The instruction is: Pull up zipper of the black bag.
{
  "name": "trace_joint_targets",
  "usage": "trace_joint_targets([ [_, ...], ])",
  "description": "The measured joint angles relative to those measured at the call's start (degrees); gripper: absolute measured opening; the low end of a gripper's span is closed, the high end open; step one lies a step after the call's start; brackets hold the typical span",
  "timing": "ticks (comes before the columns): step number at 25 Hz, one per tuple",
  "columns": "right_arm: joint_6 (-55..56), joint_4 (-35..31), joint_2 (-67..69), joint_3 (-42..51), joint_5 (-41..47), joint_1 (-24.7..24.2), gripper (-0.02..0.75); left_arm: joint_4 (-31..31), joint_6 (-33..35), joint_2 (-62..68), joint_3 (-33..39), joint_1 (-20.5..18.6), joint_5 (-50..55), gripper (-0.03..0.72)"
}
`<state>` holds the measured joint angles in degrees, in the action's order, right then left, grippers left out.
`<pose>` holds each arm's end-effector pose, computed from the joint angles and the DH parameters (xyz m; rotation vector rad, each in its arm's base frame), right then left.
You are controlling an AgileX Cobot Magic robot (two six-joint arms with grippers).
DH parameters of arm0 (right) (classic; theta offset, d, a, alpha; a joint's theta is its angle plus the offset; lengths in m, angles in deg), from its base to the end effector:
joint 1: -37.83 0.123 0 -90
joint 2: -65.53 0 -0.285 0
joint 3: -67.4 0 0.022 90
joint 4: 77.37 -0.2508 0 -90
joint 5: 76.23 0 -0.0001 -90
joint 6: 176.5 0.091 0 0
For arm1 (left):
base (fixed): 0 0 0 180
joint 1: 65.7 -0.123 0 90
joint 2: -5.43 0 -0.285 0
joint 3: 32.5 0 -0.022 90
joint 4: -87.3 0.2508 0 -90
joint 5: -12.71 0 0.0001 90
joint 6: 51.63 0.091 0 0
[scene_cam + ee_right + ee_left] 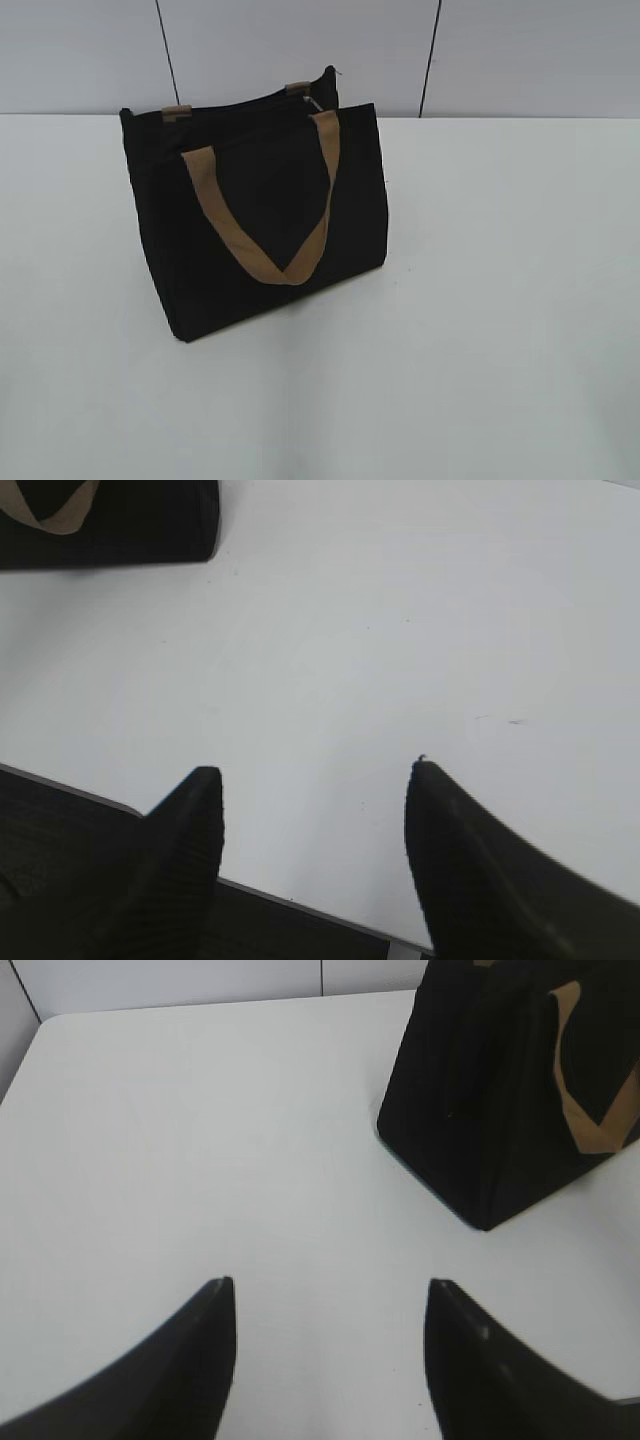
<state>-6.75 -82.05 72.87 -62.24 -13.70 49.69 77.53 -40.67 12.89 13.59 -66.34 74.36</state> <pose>-0.0053 0.0056 0.2663 -0.4063 2.0579 0.1157 -0.0122 -0.0137 0.2888 0.1941 1.9906 -0.0726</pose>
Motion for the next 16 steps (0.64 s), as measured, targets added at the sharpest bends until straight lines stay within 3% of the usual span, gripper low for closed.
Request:
trace_joint_targets([
  [10,0.0,-1.1,0.0,0.0,0.0,-0.4,0.442,0.0,0.0,0.0,0.0,0.0,0.0,0.45],
  [16,-0.1,-1.5,0.0,0.0,0.0,-7.1,0.442,0.0,0.0,0.0,0.0,0.0,0.0,0.45],
])
